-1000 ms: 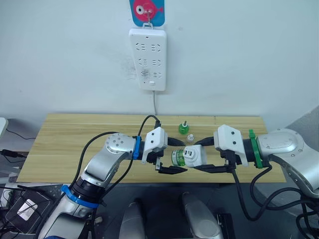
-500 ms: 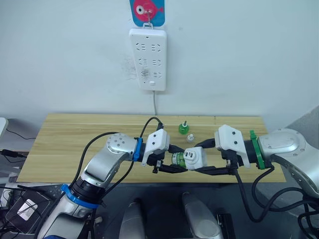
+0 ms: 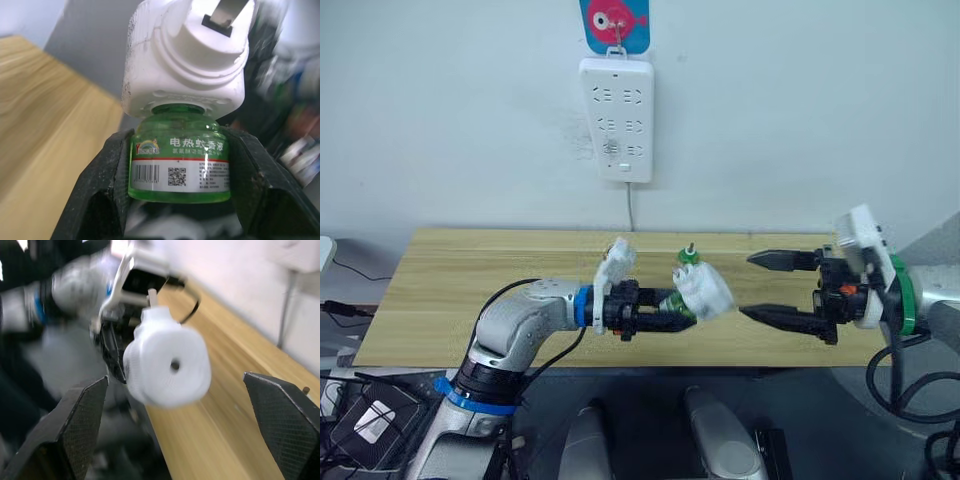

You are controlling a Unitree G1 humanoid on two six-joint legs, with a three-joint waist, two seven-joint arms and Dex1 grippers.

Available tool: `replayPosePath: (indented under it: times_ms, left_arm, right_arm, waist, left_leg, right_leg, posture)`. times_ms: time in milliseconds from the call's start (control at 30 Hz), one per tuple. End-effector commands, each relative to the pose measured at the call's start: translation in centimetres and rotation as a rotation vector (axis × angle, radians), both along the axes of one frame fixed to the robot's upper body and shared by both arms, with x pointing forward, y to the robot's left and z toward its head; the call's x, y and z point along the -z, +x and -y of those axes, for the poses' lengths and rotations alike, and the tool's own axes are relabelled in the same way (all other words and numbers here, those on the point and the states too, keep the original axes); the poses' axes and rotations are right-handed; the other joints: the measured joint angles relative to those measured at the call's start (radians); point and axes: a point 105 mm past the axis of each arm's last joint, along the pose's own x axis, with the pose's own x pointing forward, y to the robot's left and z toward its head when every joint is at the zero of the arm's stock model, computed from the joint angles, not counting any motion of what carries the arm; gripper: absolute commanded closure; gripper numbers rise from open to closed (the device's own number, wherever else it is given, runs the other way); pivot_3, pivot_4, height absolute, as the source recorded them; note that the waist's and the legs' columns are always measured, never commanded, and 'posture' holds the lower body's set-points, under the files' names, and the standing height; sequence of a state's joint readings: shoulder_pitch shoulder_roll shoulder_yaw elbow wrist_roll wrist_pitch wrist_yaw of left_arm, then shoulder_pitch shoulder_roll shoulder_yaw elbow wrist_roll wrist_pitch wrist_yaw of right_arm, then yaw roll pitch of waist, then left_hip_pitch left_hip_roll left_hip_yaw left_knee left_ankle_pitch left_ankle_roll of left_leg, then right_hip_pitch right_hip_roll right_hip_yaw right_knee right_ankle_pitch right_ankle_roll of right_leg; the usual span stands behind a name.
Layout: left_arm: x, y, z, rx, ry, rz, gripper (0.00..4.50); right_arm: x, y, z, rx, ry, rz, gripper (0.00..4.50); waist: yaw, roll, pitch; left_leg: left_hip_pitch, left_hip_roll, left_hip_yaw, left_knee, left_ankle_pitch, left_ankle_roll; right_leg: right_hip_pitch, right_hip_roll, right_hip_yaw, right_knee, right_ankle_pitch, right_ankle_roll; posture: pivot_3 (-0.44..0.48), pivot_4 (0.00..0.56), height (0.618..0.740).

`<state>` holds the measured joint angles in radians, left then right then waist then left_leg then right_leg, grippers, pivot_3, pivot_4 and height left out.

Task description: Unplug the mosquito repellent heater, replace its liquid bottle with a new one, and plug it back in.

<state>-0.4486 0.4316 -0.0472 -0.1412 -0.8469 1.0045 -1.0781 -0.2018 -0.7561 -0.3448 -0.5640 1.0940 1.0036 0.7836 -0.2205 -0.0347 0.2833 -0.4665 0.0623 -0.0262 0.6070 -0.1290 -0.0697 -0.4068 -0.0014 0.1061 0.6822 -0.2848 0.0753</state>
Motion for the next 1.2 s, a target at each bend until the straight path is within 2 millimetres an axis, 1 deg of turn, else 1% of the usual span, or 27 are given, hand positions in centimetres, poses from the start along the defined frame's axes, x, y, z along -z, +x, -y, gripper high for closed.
replayPosePath:
  times_ms: [33, 167, 267, 400, 500, 633, 800, 1033, 1067, 1100, 1200]
  left_arm:
    - [-1.6, -0.2, -0.2, 0.012, -0.094, -0.092, 2.21]
    - [-2.4, -0.5, -0.2, 0.033, -0.150, -0.180, 2.21]
    - [-3.1, -0.9, 0.0, 0.056, -0.180, -0.212, 2.21]
    - [-4.4, -0.9, 0.3, 0.066, -0.213, -0.227, 2.21]
    - [-5.3, -1.0, 0.6, 0.079, -0.241, -0.247, 2.21]
    - [-5.9, -1.1, 0.7, 0.086, -0.274, -0.280, 2.21]
    - [-6.1, -1.4, 1.0, 0.102, -0.284, -0.313, 2.21]
    - [-5.5, -1.6, 0.4, 0.098, -0.269, -0.340, 2.21]
    - [-5.4, -1.6, 0.4, 0.095, -0.267, -0.343, 2.21]
    - [-5.3, -1.6, 0.3, 0.093, -0.267, -0.344, 2.21]
    - [-5.2, -1.5, 0.3, 0.086, -0.265, -0.343, 2.21]
  right_arm:
    - [-0.9, 0.1, 0.4, 0.078, 0.173, -0.058, 0.00]
    - [-0.7, 0.8, -0.3, 0.124, 0.328, -0.136, 0.00]
    - [-0.5, 1.1, -1.1, 0.106, 0.393, -0.189, 0.00]
    - [-0.8, 1.3, -1.9, 0.076, 0.448, -0.222, 0.00]
    - [-2.1, 0.9, -3.3, -0.018, 0.540, -0.246, 0.00]
    - [-3.0, 0.7, -4.5, -0.076, 0.581, -0.261, 0.00]
    - [-3.8, 0.7, -5.7, -0.120, 0.605, -0.258, 0.00]
    - [-4.2, 0.7, -6.1, -0.144, 0.616, -0.264, 0.00]
    - [-4.2, 0.6, -6.1, -0.148, 0.615, -0.268, 0.35]
    - [-4.1, 0.6, -6.1, -0.151, 0.613, -0.270, 0.55]
    - [-4.1, 0.4, -6.3, -0.165, 0.602, -0.276, 1.53]
  waist:
    - [-0.001, 0.000, 0.000]
    - [-0.003, 0.000, 0.000]
    - [-0.003, 0.000, 0.000]
    - [-0.003, 0.000, 0.000]
    - [-0.004, 0.000, 0.000]
    - [-0.004, 0.000, 0.000]
    - [-0.002, 0.000, 0.000]
    - [-0.002, 0.001, 0.000]
    - [-0.001, 0.000, 0.000]
    - [-0.001, 0.000, 0.000]
    - [-0.001, 0.000, 0.000]
  left_leg:
    - [0.000, 0.000, 0.000, 0.000, 0.000, 0.000]
    - [0.000, 0.000, 0.000, 0.000, 0.000, 0.000]
    - [0.000, 0.000, 0.000, 0.000, 0.000, 0.000]
    - [0.000, 0.000, 0.000, 0.000, 0.000, 0.000]
    - [0.000, 0.000, 0.000, 0.000, 0.000, 0.000]
    - [0.000, 0.000, 0.000, 0.000, 0.000, 0.000]
    - [0.000, 0.000, -0.001, 0.000, 0.000, 0.000]
    - [0.000, 0.000, 0.000, 0.000, 0.000, 0.000]
    - [0.000, 0.000, 0.000, 0.000, 0.000, 0.000]
    - [0.000, 0.000, 0.000, 0.000, 0.000, 0.000]
    - [-0.001, 0.000, 0.000, 0.000, 0.000, 0.000]
  right_leg:
    - [0.000, 0.000, 0.000, 0.000, 0.000, 0.000]
    - [0.000, 0.000, 0.000, 0.000, 0.000, 0.000]
    - [0.000, 0.000, 0.000, 0.000, 0.000, 0.000]
    - [0.000, 0.000, 0.000, 0.000, 0.000, 0.000]
    - [0.000, 0.000, 0.000, 0.000, 0.000, 0.001]
    - [0.000, 0.001, 0.000, 0.000, 0.000, 0.001]
    - [0.000, 0.001, 0.000, 0.000, 0.000, 0.001]
    - [0.000, 0.001, 0.000, 0.000, 0.000, 0.001]
    - [0.000, 0.001, 0.000, 0.000, 0.000, 0.001]
    - [0.000, 0.001, 0.000, 0.000, 0.000, 0.001]
    - [0.000, 0.001, 0.000, 0.000, 0.000, 0.001]
  posture:
    - [-0.335, 0.271, 0.724]
    - [-0.336, 0.267, 0.724]
    - [-0.334, 0.263, 0.724]
    - [-0.334, 0.263, 0.724]
    - [-0.327, 0.256, 0.724]
    - [-0.332, 0.255, 0.724]
    - [-0.327, 0.255, 0.724]
    - [-0.326, 0.254, 0.724]
    - [-0.326, 0.253, 0.724]
    - [-0.326, 0.253, 0.724]
    - [-0.324, 0.253, 0.724]
